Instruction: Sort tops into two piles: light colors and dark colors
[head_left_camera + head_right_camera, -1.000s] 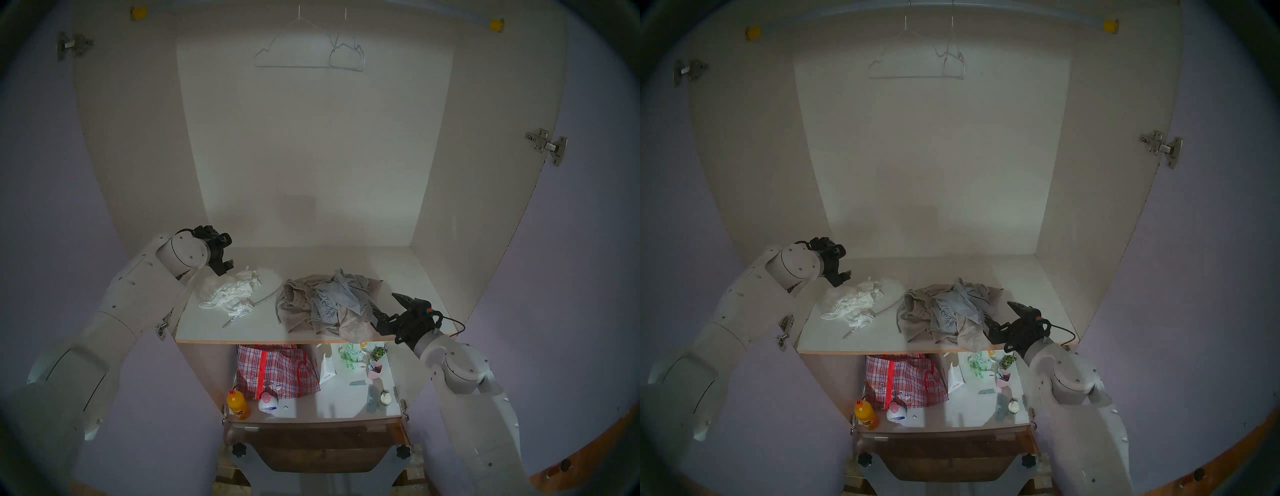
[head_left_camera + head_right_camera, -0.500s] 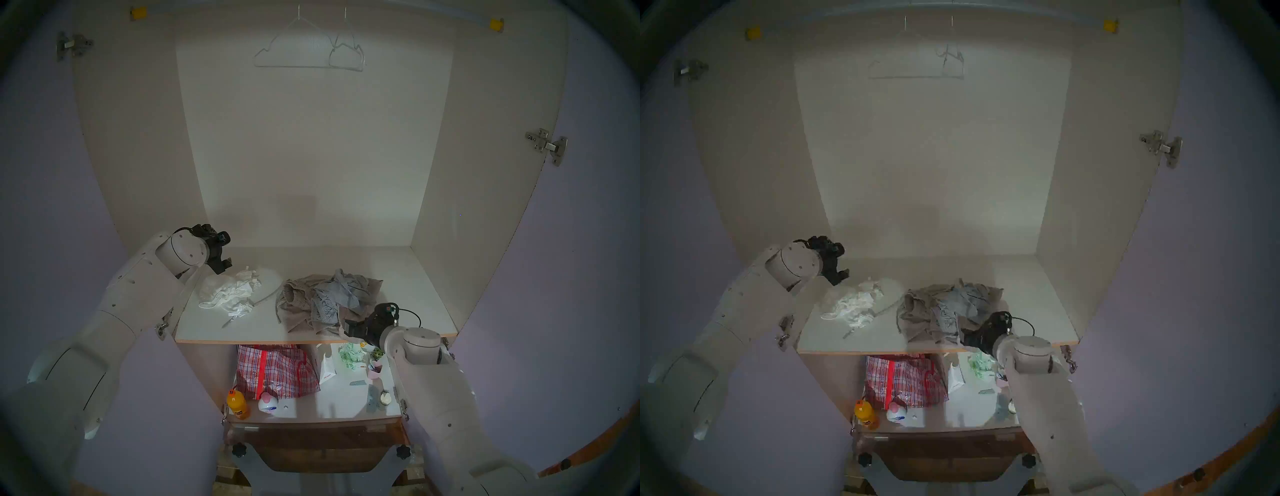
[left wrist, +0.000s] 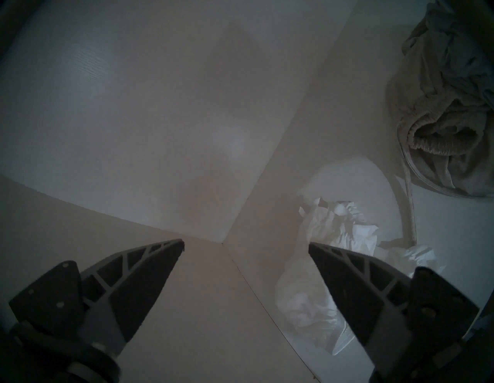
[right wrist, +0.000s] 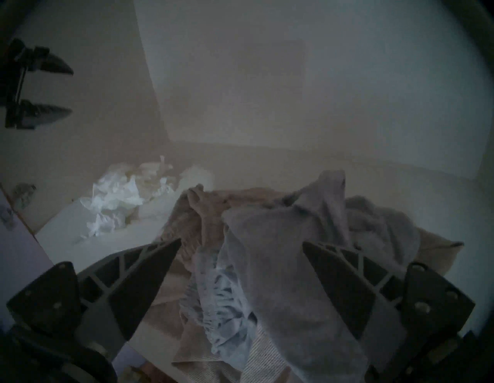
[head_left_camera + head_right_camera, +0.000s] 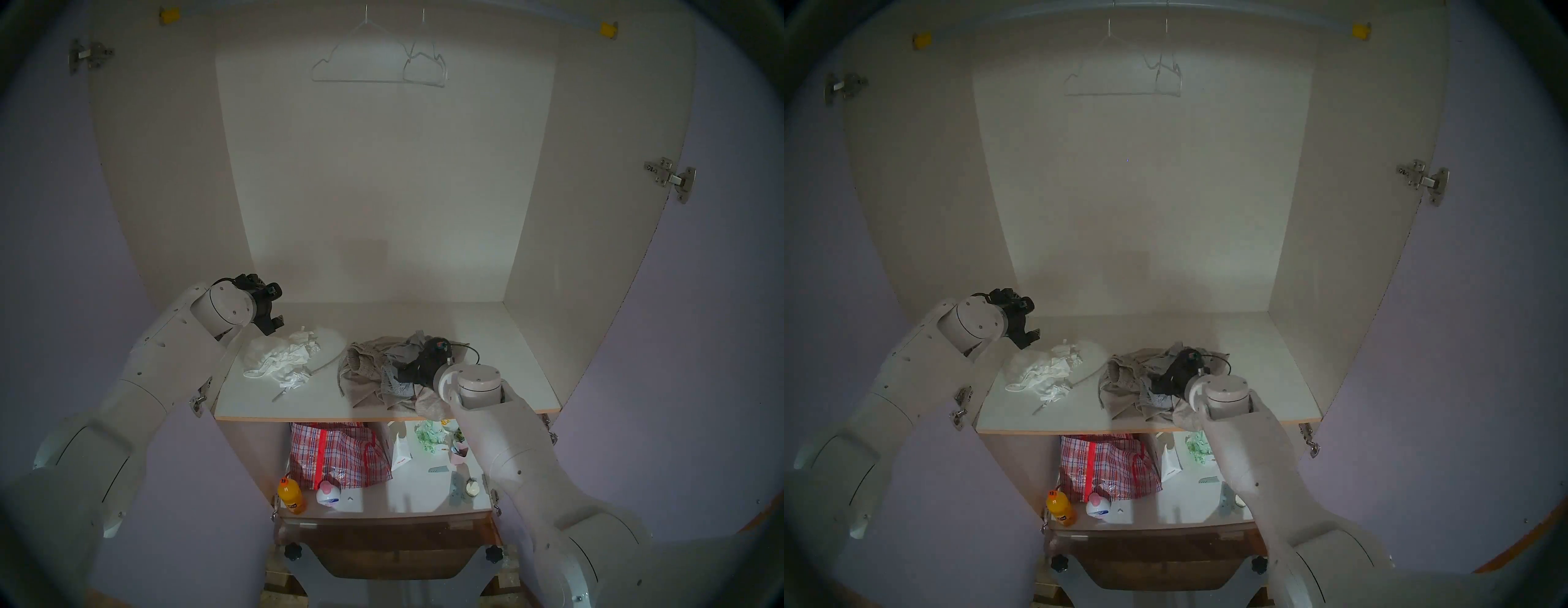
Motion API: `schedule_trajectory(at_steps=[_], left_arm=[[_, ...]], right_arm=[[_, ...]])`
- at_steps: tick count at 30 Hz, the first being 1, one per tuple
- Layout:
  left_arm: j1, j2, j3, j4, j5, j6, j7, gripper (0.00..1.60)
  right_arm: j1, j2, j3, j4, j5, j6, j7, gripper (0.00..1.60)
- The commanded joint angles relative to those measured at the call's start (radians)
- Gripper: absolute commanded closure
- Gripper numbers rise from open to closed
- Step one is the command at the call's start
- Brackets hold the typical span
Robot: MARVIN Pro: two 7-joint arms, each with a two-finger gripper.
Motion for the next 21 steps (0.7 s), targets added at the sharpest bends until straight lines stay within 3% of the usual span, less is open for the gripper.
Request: schedule_trajectory(at_steps=[1,3,4,5,7,8,9,10,11,17,19,21], left_arm=[[-0.034,0.000,-0.013,-0.020,-0.002,0.000,0.001,0.00],[-0.034,0.000,-0.013,-0.020,-0.002,0.000,0.001,0.00],[-0.035,0.000,-0.013,-0.020,-0.002,0.000,0.001,0.00],[-0.035,0.000,-0.013,-0.020,-0.003,0.000,0.001,0.00],[-0.035,0.000,-0.013,-0.020,-0.003,0.001,0.000,0.00],[-0.035,0.000,-0.013,-0.020,-0.003,0.001,0.000,0.00],[-0.035,0.000,-0.013,-0.020,-0.003,0.001,0.001,0.00],[-0.035,0.000,-0.013,-0.020,-0.003,0.000,0.001,0.00],[-0.034,0.000,-0.013,-0.020,-0.002,0.000,0.001,0.00],[-0.034,0.000,-0.013,-0.019,-0.002,0.000,0.002,0.00],[-0.034,0.000,-0.013,-0.019,-0.002,0.000,0.002,0.00],[-0.034,0.000,-0.013,-0.020,-0.002,0.000,0.001,0.00]], right_arm=[[0.077,-0.033,0.012,0.080,-0.003,-0.087,-0.045,0.00],[0.102,-0.034,0.007,0.130,-0.008,-0.123,-0.044,0.25],[0.118,-0.036,0.002,0.167,-0.014,-0.150,-0.050,0.62],[0.125,-0.037,-0.003,0.190,-0.021,-0.171,-0.057,0.81],[0.130,-0.040,-0.005,0.221,-0.024,-0.202,-0.064,0.86],[0.134,-0.040,-0.010,0.237,-0.030,-0.224,-0.069,1.15],[0.128,-0.039,-0.012,0.239,-0.036,-0.259,-0.078,1.15],[0.131,-0.040,-0.014,0.248,-0.038,-0.278,-0.079,1.46],[0.124,-0.039,-0.011,0.236,-0.035,-0.301,-0.083,1.59],[0.086,-0.035,0.014,0.128,-0.025,-0.432,-0.119,1.60],[0.042,-0.027,0.025,0.029,-0.026,-0.439,-0.148,1.60],[0.043,-0.030,0.033,0.023,-0.032,-0.454,-0.173,1.60]])
